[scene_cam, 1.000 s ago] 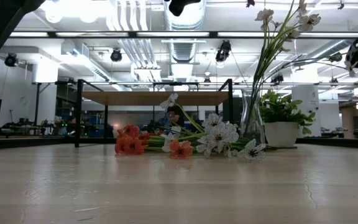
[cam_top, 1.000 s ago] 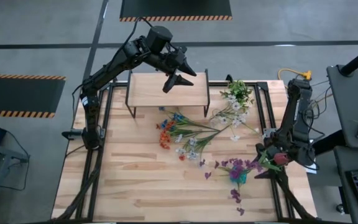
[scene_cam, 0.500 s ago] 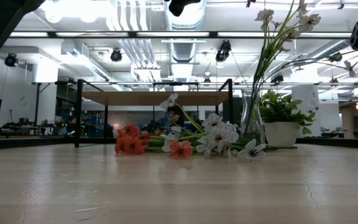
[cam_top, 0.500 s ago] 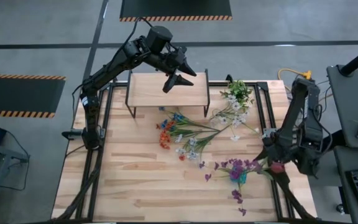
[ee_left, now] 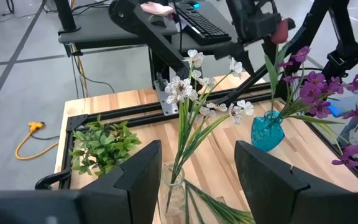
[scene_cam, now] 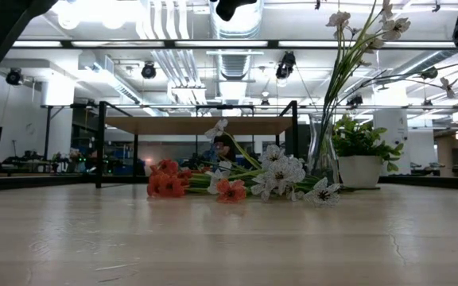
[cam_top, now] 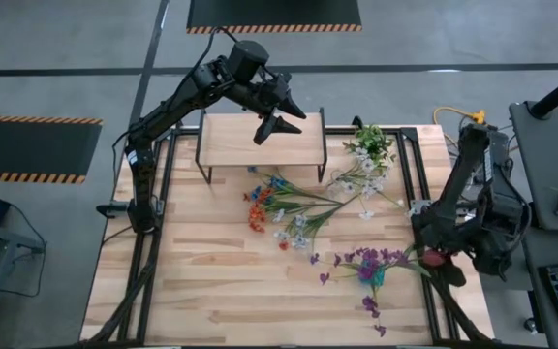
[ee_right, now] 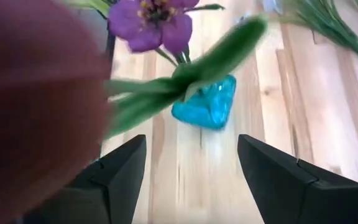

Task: Pick and place flowers into a vace then onto a shelf
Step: Put the white flowers into the blue flower vase

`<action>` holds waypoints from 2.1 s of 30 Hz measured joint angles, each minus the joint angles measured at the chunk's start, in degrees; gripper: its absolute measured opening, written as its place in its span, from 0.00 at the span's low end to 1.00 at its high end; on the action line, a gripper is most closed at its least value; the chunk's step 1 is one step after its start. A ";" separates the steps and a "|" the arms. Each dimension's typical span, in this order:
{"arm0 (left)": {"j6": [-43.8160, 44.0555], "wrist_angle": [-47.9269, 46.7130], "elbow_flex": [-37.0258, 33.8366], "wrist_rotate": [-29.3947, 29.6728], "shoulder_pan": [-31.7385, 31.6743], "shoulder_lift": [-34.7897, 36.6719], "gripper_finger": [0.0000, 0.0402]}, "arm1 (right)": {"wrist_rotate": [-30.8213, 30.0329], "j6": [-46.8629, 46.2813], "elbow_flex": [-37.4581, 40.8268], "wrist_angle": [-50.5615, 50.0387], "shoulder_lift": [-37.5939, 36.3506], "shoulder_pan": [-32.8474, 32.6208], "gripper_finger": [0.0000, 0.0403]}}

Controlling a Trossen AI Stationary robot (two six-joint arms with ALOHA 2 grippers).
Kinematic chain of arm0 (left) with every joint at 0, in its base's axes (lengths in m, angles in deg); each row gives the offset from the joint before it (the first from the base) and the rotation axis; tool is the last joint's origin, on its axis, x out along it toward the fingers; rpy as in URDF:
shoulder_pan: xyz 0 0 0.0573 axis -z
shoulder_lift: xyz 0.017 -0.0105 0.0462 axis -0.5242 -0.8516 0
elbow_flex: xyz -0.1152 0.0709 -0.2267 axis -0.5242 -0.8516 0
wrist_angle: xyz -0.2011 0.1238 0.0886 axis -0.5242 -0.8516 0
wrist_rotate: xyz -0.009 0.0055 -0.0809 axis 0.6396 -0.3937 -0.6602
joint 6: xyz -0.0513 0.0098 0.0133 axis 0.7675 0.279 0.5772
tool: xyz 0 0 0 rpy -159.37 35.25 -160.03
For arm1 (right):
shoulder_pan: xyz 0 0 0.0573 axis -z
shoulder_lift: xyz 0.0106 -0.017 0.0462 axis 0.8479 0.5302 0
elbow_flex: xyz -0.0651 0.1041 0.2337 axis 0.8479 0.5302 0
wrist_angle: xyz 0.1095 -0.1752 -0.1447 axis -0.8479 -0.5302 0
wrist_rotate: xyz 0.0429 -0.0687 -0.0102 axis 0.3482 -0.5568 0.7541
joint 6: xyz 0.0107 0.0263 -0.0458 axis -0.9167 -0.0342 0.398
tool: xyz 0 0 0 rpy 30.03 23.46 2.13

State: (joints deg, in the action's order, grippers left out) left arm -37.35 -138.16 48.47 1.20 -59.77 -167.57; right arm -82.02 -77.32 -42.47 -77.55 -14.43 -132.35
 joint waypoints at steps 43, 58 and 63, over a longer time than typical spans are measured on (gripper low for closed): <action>-0.68 -1.68 0.01 0.01 0.00 0.00 0.46 | 2.67 95.98 18.17 57.63 -33.19 0.02 0.29; -1.53 0.34 0.02 7.54 -0.16 0.00 0.46 | 14.27 101.14 34.10 79.11 -33.71 15.19 0.27; -1.55 0.99 0.02 7.56 -0.14 0.00 0.46 | 19.85 98.93 29.23 75.84 -33.07 24.94 0.27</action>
State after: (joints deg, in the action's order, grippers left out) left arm -38.90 -137.17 48.49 8.76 -59.91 -167.57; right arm -62.17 21.61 -13.24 -1.72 -47.50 -107.41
